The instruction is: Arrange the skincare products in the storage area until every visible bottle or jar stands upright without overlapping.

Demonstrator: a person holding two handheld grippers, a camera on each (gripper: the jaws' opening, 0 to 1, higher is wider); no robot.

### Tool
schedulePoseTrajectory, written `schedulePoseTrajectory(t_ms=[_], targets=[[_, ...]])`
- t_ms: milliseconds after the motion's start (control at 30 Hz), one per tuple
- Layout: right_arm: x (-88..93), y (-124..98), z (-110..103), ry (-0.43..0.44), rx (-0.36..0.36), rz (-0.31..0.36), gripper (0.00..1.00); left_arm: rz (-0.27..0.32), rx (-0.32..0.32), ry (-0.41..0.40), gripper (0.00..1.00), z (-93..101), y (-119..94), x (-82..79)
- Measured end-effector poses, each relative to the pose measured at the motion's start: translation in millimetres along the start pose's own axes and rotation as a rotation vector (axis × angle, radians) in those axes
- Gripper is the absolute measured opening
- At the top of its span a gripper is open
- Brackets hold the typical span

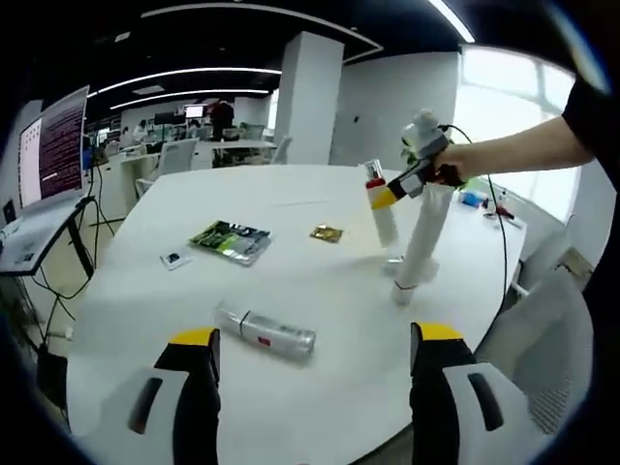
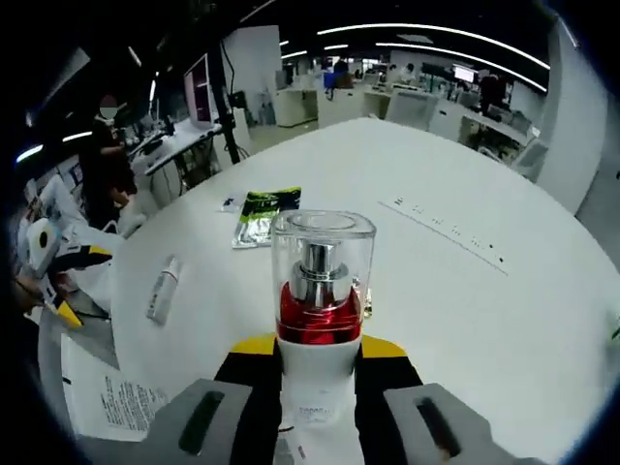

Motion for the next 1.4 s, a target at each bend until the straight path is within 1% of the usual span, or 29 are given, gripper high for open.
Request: schedulePoseTrajectory(t_ms=[133,300,400,433,533,600,667,800,833,900,967,1033,1100,1133,1233,1267,1400], targets=[[10.2,-20.2,7.4,0.031,0.026,0.023,0.19,0.000,0.005,0.005,0.76,1.0,0.6,0.2],[20.2,-43.2,9.2,0.059,0.059,0.061,0.19,0.000,0.014,0.005,0.77,3.4,0.8,0.0],[34.2,-56.3,7.1,0.079,0.082,0.069,0.19,-0.003,0.023,0.011,0.78,5.0,1.9,0.9],[37.8,-59.0,10.9,0.085,0.085,0.070,0.19,-0.002,0.024,0.013,0.78,5.1,2.0,1.0],[54.8,-72.1,3.5,0.117,0.100,0.079,0.19,-0.005,0.028,0.022,0.79,7.3,1.8,1.3],[62.9,-79.4,2.8,0.132,0.103,0.087,0.19,-0.004,0.031,0.025,0.80,8.1,1.5,1.1],[68.1,-85.0,4.1,0.138,0.104,0.092,0.19,-0.005,0.038,0.025,0.82,9.5,1.7,1.3],[78.5,-95.8,-7.0,0.134,0.099,0.110,0.19,-0.004,0.055,0.021,0.84,13.0,1.9,0.6],[81.3,-99.4,-11.4,0.142,0.093,0.123,0.19,-0.004,0.058,0.018,0.85,13.3,2.2,0.5],[83.3,-104.3,-19.0,0.126,0.066,0.154,0.19,-0.008,0.065,0.006,0.86,14.3,2.5,0.1],[86.6,-108.4,-22.1,0.128,0.053,0.166,0.19,-0.011,0.074,0.010,0.88,15.6,2.6,0.1],[89.9,-113.9,-31.4,0.115,0.028,0.182,0.19,-0.026,0.095,0.016,0.92,20.9,1.6,-0.4],[96.7,-118.9,-47.5,0.116,-0.016,0.184,0.19,-0.023,0.118,0.018,0.96,26.1,-1.4,-4.4],[100.4,-121.4,-53.4,0.119,-0.025,0.193,0.19,-0.022,0.124,0.023,0.96,26.7,-2.6,-5.5],[109.8,-126.6,-65.3,0.101,-0.079,0.205,0.19,-0.012,0.146,0.026,0.98,29.7,-8.1,-16.0],[111.4,-128.5,-73.6,0.073,-0.108,0.221,0.19,-0.007,0.151,0.022,0.98,29.4,-8.1,-18.1],[112.7,-133.4,-94.0,0.044,-0.179,0.260,0.19,0.030,0.188,0.015,0.99,38.0,-14.2,-38.2]])
Point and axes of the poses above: the point that each gripper's makers call its tool centre point, and the gripper's own axes: y roughly forward along the fingers, z roughly to its right, x roughly out of its underside, the point moved 2 cm from there along -y, roughly backward along the fingers, and after that the axes turned 6 degrees about -x, right-handed, at the moved point
